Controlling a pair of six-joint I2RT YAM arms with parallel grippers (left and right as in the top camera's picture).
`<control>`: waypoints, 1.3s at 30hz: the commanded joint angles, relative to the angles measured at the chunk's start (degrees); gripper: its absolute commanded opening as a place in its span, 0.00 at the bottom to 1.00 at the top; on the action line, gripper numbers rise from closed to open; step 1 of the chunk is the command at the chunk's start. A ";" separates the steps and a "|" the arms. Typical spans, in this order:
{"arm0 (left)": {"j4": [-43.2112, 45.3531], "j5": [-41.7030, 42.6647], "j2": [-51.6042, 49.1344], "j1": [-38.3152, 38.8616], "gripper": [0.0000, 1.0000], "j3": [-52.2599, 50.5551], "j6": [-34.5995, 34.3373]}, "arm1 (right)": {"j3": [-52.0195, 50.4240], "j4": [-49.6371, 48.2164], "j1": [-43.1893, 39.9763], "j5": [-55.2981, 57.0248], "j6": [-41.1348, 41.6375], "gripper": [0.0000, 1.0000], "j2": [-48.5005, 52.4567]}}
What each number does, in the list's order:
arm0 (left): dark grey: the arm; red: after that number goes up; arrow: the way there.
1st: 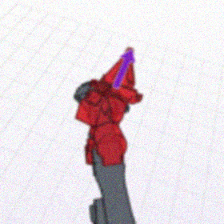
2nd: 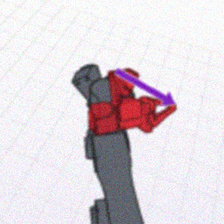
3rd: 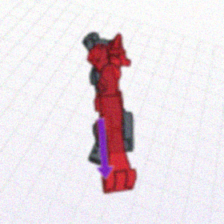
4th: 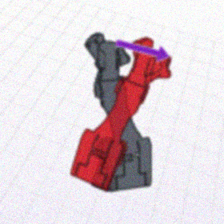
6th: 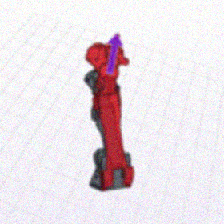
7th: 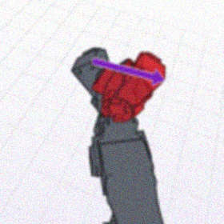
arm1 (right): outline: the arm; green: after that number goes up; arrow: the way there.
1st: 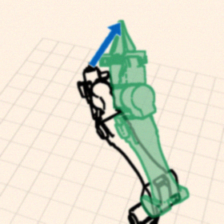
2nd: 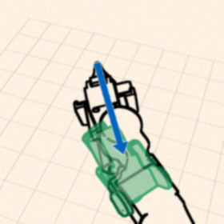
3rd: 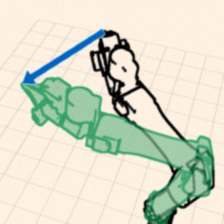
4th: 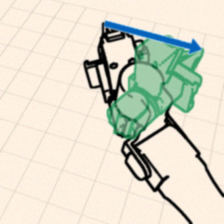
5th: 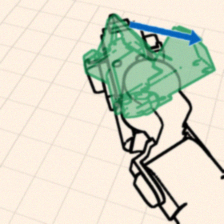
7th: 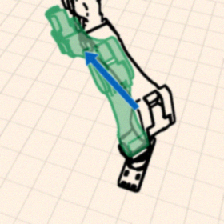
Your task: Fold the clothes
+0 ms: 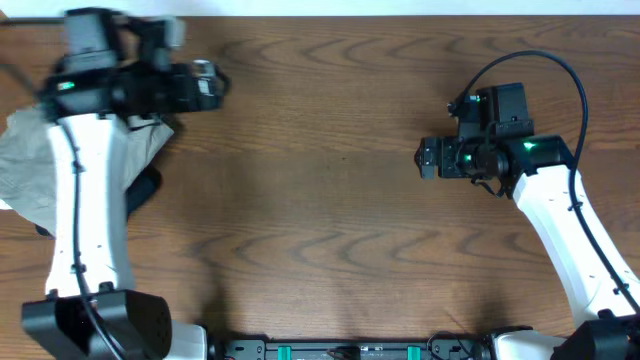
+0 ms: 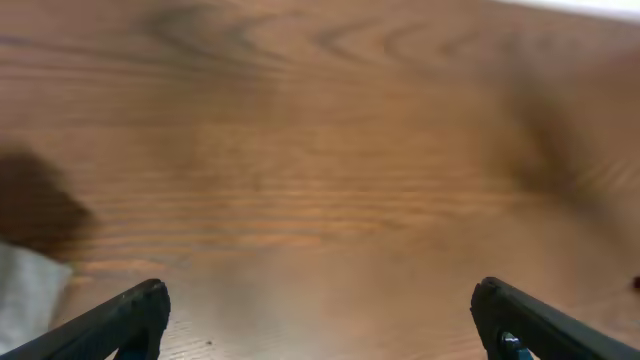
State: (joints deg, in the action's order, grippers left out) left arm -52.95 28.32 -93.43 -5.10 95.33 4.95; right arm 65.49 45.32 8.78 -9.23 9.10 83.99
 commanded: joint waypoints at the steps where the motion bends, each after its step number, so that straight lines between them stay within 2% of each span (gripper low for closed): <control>1: -2.32 -13.27 0.04 4.57 0.98 0.24 0.81 | -0.15 0.98 -0.63 3.23 -0.39 0.99 0.42; 4: -7.96 -14.82 0.13 7.10 0.98 0.24 0.79 | -0.15 4.17 -0.61 3.76 1.01 0.98 0.28; 7: -13.00 -14.43 0.33 8.28 0.98 0.15 0.81 | -0.15 7.65 -0.50 7.85 6.78 0.96 -0.59; 11: -14.32 -14.47 2.82 9.55 0.98 -2.05 0.79 | -0.87 9.57 0.31 7.67 8.57 0.96 -5.27; 15: -11.74 -16.24 10.29 10.75 0.98 -9.29 -0.57 | -3.91 9.40 3.15 9.11 9.73 0.95 -15.10; 22: 0.74 -22.03 36.41 13.75 0.98 -33.88 -5.09 | -15.96 5.44 8.35 20.50 23.71 0.99 -38.14; 27: 11.61 -23.12 53.48 13.81 0.98 -47.17 -5.25 | -21.40 4.11 8.39 20.63 25.16 0.99 -49.03; 32: 7.21 -23.02 61.90 13.81 0.98 -49.46 -5.22 | -21.81 10.86 8.39 20.61 25.16 0.99 -52.63; 39: 0.87 -23.02 63.95 13.81 0.98 -49.46 -5.22 | -21.84 16.72 8.39 20.61 25.16 0.99 -52.48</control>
State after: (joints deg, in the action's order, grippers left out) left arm -51.29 5.96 -29.54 8.49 46.09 0.01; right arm 43.90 61.34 16.58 10.20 33.30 31.59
